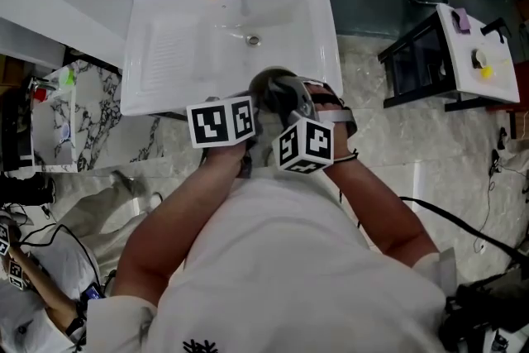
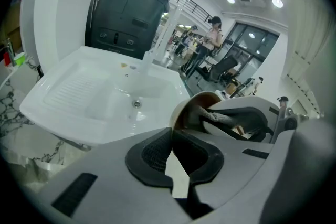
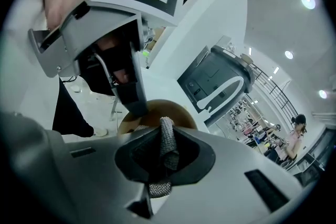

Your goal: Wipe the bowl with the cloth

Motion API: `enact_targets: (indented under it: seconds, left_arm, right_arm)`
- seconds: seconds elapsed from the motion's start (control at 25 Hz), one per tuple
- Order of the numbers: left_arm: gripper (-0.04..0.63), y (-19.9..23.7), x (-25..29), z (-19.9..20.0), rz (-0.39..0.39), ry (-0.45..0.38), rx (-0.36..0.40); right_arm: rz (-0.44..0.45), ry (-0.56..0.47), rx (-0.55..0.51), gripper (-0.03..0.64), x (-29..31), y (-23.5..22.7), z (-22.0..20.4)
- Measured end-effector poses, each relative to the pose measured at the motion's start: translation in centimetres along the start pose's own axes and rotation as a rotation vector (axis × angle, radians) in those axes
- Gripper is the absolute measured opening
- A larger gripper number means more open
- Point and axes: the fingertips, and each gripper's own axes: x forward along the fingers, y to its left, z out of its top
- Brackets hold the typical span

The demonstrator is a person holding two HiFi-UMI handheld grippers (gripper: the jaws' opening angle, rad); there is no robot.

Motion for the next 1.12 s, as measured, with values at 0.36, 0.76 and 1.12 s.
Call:
enact_targets:
  seconds: [0.36,0.76,1.12]
  left_arm:
    - [0.019,0.4,0.1,0.9,0.006,-0.023,-0.006]
    - [0.018,-0.7,0.1,1.1,-0.005,-0.04,0.056]
    - [0.019,-0.2,0.0,0.5,-0.002,-0.02,0.05]
  right_arm:
    - [0.057,0.036,0.031,0.033,0.3,1.9,-1.3]
    - [0.102,-0.021,0.02,0.033,0.1,2.4,0.5]
    - [0.009,-0.113,-0.015,0.033,-0.5,-0.1,3.3]
